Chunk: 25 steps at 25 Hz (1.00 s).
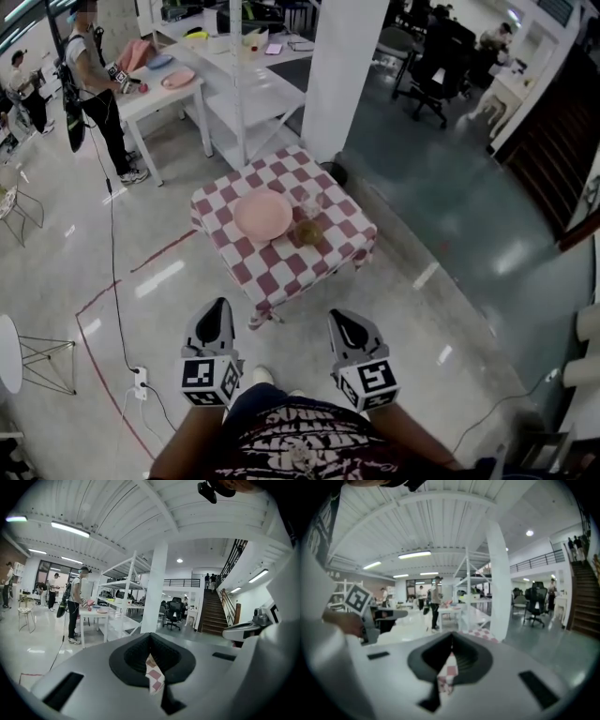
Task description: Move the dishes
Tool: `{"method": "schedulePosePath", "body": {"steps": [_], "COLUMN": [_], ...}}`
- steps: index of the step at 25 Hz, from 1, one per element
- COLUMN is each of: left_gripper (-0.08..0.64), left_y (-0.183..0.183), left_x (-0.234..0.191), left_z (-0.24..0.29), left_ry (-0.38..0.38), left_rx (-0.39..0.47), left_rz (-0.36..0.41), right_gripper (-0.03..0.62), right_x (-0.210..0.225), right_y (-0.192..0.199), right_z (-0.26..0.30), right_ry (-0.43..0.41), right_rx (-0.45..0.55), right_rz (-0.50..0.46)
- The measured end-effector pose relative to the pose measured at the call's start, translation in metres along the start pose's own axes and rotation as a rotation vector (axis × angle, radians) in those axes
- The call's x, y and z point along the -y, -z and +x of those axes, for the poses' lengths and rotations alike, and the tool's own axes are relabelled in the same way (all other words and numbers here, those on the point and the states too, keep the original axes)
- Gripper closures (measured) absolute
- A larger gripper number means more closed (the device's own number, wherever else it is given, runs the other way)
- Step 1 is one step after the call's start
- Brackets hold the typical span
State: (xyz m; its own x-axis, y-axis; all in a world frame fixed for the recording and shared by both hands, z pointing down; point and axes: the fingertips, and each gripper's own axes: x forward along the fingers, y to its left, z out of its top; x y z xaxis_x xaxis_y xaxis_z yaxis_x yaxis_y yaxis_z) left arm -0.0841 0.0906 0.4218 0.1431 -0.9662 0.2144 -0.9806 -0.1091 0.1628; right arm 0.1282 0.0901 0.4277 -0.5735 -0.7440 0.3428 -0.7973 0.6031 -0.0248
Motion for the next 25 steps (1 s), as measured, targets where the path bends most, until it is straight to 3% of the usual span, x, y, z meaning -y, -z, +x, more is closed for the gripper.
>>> {"method": "schedulePosePath", "body": {"steps": [7,14,25], "left_gripper": [0.529,0.529,0.529], "left_y": [-0.037,-0.050,-0.039], "left_x": [-0.021,-0.037,-0.058], "left_z": [0.027,0.046,0.054], "left_ry": [0.048,0.107,0.073], "left_rx": [0.048,0.068,0.043], "left_rz": [0.001,0.009,-0.026], "right_gripper": [0.560,0.560,0.560], "right_x": [0.005,0.000,-0.011], "right_y": [-0.034,-0.041,-0.039], "right_z": [0.020,0.036,0.064], "right_ry": [0.061,0.119,0.049], "right_rx": [0.041,0.053,0.015], "right_rz": [-0.012,-0.015,-0.030]}}
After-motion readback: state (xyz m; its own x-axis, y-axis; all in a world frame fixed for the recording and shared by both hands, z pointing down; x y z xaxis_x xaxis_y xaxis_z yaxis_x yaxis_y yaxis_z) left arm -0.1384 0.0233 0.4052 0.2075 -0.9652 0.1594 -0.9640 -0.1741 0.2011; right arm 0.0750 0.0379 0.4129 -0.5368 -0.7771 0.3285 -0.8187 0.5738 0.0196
